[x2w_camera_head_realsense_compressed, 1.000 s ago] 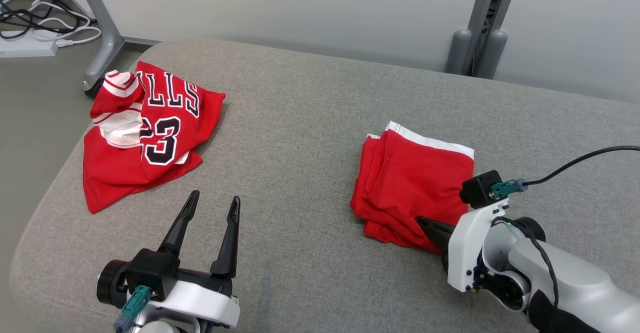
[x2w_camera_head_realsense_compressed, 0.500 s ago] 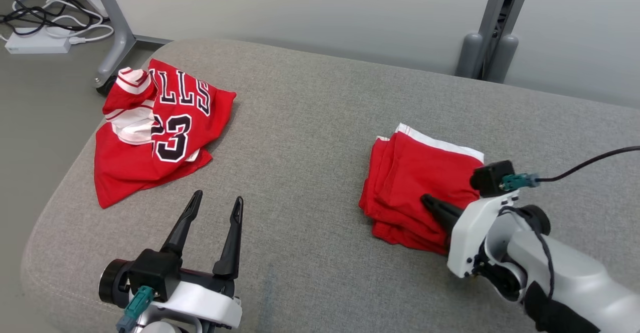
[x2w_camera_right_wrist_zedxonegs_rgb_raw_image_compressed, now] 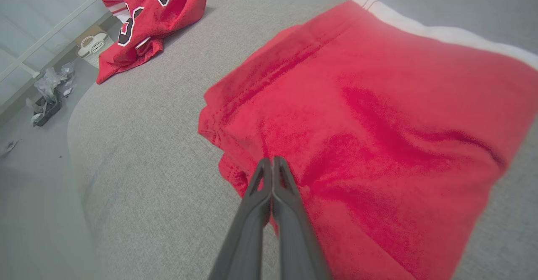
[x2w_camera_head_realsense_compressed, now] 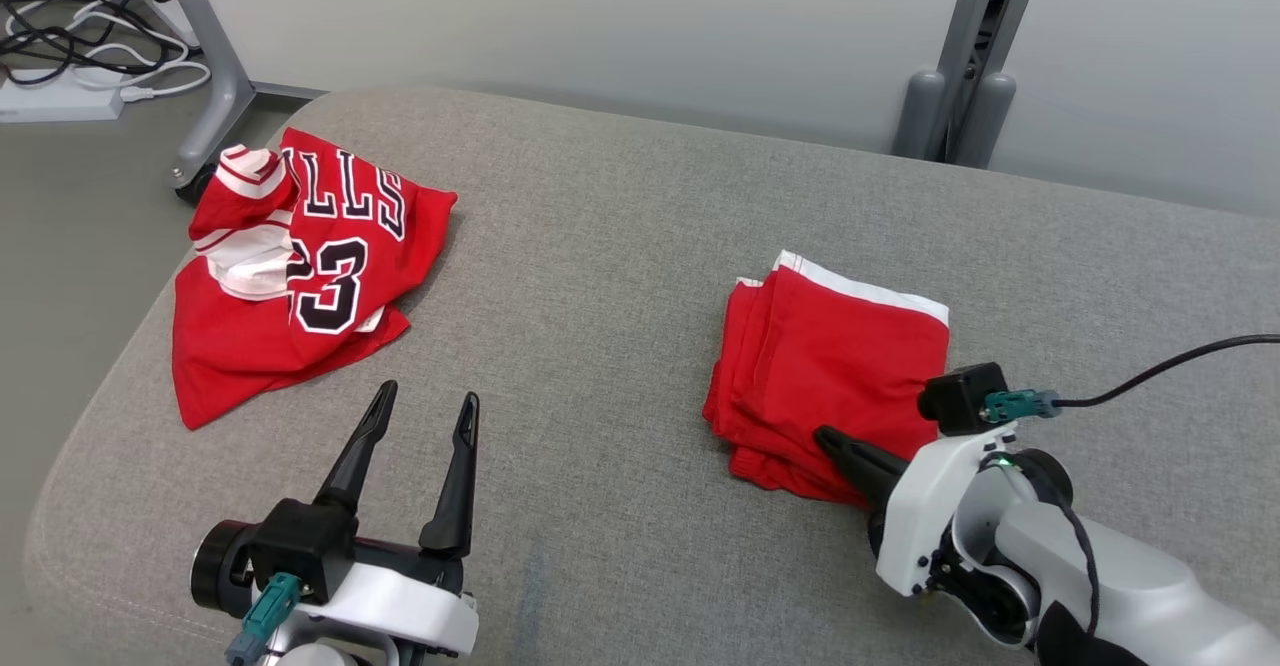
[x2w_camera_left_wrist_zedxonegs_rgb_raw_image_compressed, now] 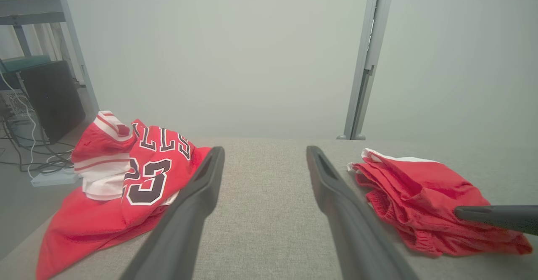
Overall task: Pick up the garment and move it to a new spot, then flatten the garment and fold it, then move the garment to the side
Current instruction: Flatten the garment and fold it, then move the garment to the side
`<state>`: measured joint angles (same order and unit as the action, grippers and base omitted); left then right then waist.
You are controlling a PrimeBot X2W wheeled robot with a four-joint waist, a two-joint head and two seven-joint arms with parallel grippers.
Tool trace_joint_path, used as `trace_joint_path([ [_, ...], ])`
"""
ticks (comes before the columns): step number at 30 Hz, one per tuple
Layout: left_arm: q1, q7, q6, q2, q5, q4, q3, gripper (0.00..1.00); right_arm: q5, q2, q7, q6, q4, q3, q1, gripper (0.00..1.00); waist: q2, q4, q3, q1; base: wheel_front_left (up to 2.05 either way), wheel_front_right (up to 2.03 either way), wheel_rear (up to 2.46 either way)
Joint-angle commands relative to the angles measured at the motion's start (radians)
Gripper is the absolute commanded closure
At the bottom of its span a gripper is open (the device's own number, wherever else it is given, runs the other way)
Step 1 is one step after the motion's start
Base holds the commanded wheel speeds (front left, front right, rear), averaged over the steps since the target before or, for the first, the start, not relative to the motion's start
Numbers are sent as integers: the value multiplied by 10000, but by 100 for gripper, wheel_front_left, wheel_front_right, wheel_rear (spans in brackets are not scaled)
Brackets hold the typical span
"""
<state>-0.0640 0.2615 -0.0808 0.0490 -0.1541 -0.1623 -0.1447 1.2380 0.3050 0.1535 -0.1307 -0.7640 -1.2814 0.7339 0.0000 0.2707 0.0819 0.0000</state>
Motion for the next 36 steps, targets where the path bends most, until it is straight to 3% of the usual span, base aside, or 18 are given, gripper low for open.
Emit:
trace_joint_path([
  [1,67,28,42,34,50,35,47,0,77,166,185,-1,66,-3,18,100,0,-59,-28,0,0,0,0],
  [5,99,28,39,34,79,80,101,0,343,611,490,-1,49,67,183,97,0,-209,-68,0,0,0,0],
  [6,110,28,46,34,90,104,111,0,411,715,574,-1,14,104,243,65,0,-249,-72,0,0,0,0],
  [7,116,28,51,32,102,118,119,0,445,818,617,-1,-33,136,301,52,0,-288,-74,0,0,0,0],
  [8,123,28,44,34,135,158,126,0,541,994,649,-1,-132,182,389,0,0,-351,-75,0,0,0,0],
  [14,120,28,42,32,183,255,137,0,1132,1234,-210,-1,-182,202,782,0,0,-505,-25,0,0,0,0],
  [16,79,28,23,34,184,266,100,0,1695,1327,-1176,-1,-108,255,1008,0,0,-527,20,0,0,0,0],
  [19,-17,28,3,34,138,263,20,0,1867,1452,-1732,-1,-329,257,1319,0,0,-461,77,0,0,0,0],
  [36,-242,28,7,32,11,212,-115,0,2796,878,-2418,-1,-1620,421,1020,0,0,-68,414,0,0,0,0],
])
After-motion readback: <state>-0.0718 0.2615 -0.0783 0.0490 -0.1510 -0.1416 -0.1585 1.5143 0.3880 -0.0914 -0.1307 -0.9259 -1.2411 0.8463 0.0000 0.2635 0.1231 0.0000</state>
